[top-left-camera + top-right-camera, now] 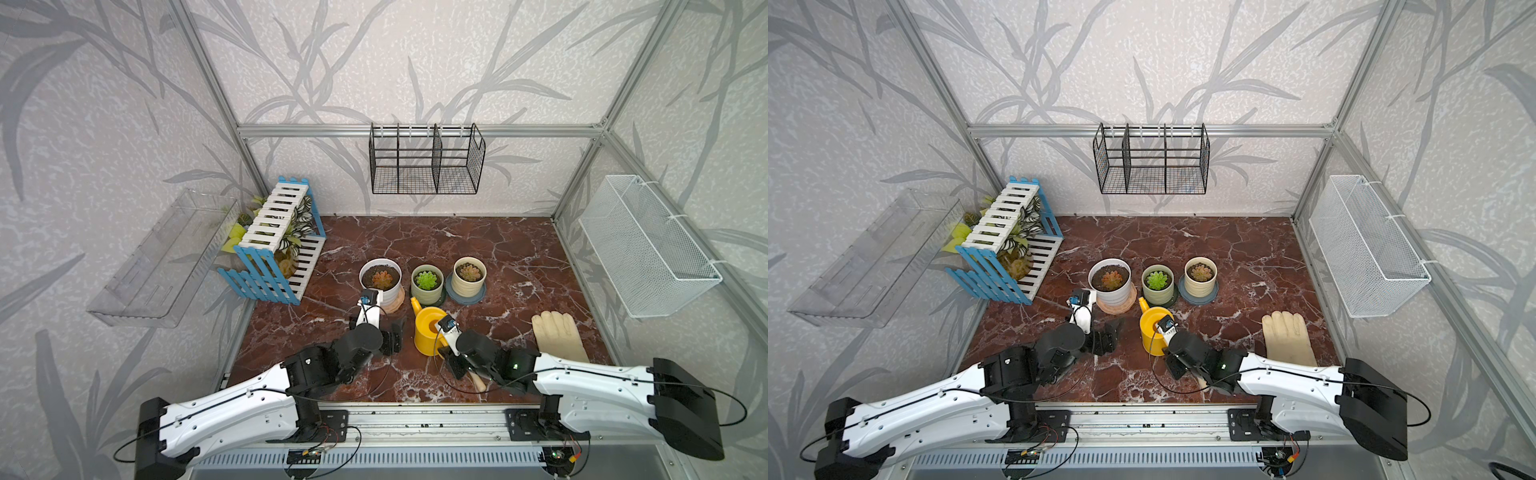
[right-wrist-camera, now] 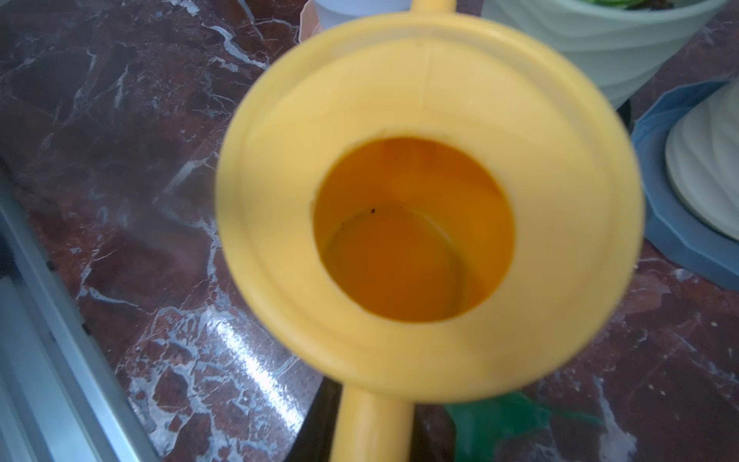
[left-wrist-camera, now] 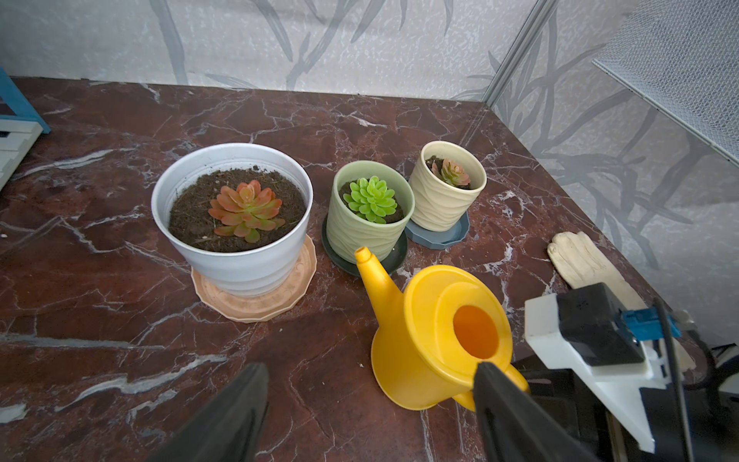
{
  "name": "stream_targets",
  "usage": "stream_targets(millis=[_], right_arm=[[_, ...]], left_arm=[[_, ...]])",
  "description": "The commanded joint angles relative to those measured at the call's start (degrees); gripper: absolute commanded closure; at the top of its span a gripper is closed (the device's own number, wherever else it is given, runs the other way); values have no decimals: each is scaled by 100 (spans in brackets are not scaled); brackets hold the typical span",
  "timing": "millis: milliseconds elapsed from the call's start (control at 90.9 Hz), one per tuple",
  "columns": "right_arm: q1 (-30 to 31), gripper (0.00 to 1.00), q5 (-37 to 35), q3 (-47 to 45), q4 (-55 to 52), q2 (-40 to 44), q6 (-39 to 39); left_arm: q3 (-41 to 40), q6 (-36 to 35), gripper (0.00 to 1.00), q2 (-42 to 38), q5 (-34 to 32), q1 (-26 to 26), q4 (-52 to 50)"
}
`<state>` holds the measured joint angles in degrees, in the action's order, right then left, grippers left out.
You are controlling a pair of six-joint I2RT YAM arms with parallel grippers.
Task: Water the succulent around the soil edge
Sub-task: Pick up the watering can from the center of the board, then water the soil of the potted plant with water.
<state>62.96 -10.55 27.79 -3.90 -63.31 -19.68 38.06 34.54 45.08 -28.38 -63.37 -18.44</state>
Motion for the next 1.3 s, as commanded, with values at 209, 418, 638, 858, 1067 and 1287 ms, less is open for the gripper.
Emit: stream_targets(millis=[209,418,638,858,1067,1287], right_arm=[[-167,100,1138,1380,-2388,637,-336],[-594,100,2104,2680,-3758,380,-209],[-1368,100,3339,3774,-4328,-473,135],[-1403,100,3763,4717,-4663,-1555,452],[-1400,100,3767,5524,-4902,-2223,354],[-1401,100,3824,6373,-5319,-2969,374]], left_arm=[[-94,-208,0,-476,134,438,189],[29,-400,0,-693,773,1299,50],[109,-537,0,-682,755,1484,-98],[200,-757,0,-698,705,1516,-250],[130,-953,0,-860,562,1523,-294],[42,-958,0,-1132,488,1532,-356]])
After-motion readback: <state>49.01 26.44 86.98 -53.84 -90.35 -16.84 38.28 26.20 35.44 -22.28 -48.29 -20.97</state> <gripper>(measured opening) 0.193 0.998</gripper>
